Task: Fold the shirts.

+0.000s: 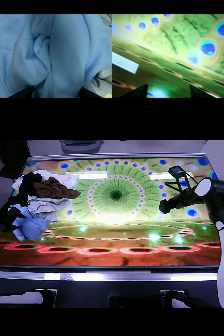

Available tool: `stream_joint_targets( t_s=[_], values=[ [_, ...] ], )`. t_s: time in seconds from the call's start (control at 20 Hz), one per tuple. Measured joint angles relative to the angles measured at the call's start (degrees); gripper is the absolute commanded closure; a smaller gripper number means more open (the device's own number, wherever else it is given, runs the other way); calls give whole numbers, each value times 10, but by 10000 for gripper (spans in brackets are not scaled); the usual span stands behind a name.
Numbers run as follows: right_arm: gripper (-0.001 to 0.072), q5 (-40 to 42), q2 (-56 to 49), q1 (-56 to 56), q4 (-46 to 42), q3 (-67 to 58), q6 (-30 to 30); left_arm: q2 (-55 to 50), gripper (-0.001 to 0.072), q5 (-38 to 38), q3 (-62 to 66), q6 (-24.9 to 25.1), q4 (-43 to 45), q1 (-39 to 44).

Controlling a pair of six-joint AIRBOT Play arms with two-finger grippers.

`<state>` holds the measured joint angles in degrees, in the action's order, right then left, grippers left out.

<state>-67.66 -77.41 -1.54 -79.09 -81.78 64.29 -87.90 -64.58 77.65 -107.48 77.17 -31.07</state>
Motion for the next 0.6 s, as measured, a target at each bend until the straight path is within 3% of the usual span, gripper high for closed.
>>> stream_joint_targets(
  t_s=[0.05, 0.1, 0.15, 0.4, 0.6],
  values=[
    [101, -1, 0, 0, 2, 0, 0, -14, 91, 0, 0, 13, -8, 0],
    [101, -2, 0, 0, 3, 0, 0, -24, 485, -1, 1, 25, -14, -1],
    [101, -5, 0, 0, 5, 0, 0, -30, 666, -3, 1, 36, -18, 0],
    [102, -30, 12, 0, 5, 0, -16, 13, 675, -17, 25, 88, -57, 4],
    [103, -61, 64, 0, -12, 0, -30, 170, 675, -10, 39, 135, -114, 39]
  ],
)
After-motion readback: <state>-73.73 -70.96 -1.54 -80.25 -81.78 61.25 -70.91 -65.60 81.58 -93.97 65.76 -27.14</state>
